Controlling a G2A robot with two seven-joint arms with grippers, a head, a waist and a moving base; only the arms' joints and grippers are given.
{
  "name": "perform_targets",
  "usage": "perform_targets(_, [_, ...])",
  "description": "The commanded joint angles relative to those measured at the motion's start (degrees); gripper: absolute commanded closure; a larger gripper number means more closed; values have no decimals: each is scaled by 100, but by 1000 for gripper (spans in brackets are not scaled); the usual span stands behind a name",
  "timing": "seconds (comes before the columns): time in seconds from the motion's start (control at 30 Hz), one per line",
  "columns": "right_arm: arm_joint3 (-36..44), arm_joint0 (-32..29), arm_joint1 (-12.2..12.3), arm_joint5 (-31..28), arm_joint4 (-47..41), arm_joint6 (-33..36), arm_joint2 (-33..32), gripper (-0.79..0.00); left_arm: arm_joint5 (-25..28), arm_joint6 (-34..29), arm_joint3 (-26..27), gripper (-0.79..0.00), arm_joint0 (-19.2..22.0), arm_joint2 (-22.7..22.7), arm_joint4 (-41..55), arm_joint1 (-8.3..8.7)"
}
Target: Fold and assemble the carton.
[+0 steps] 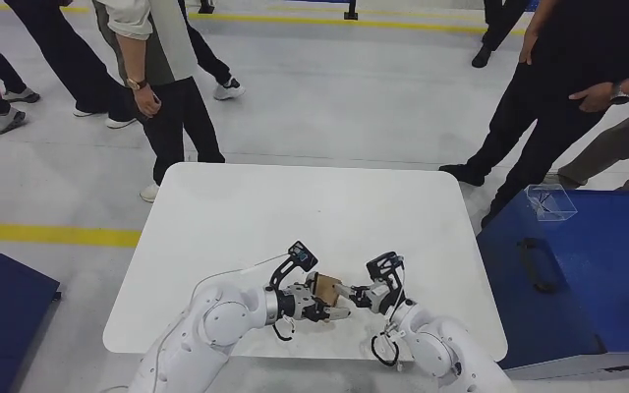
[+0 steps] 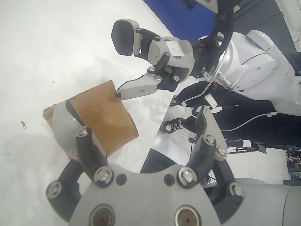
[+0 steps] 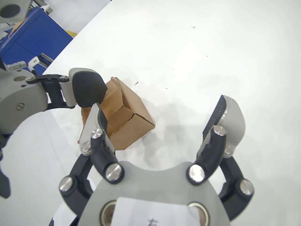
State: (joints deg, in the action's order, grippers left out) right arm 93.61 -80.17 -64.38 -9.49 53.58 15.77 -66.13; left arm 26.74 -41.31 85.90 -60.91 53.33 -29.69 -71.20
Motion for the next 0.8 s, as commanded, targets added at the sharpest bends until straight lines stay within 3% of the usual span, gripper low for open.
perform_targets(0.0, [-79, 45, -18, 114, 170, 12, 86, -785, 9, 18, 15, -785, -17, 15, -6, 9])
perform_targets(0.3, [-22, 28, -33, 153, 291, 48, 48, -785, 17, 203, 97, -785, -94, 99, -42, 43])
perform_targets(0.47, [275, -110, -57, 85, -460, -21, -96, -785, -20, 642, 318, -785, -239, 238, -150, 65])
perform_targets(0.67, [275, -110, -57, 85, -460, -21, -96, -785, -20, 642, 318, -785, -239, 238, -150, 65])
perform_targets(0.77, [222, -101, -43, 216, -349, -118, -254, -785, -5, 906, 344, -785, -206, 409, -702, 107])
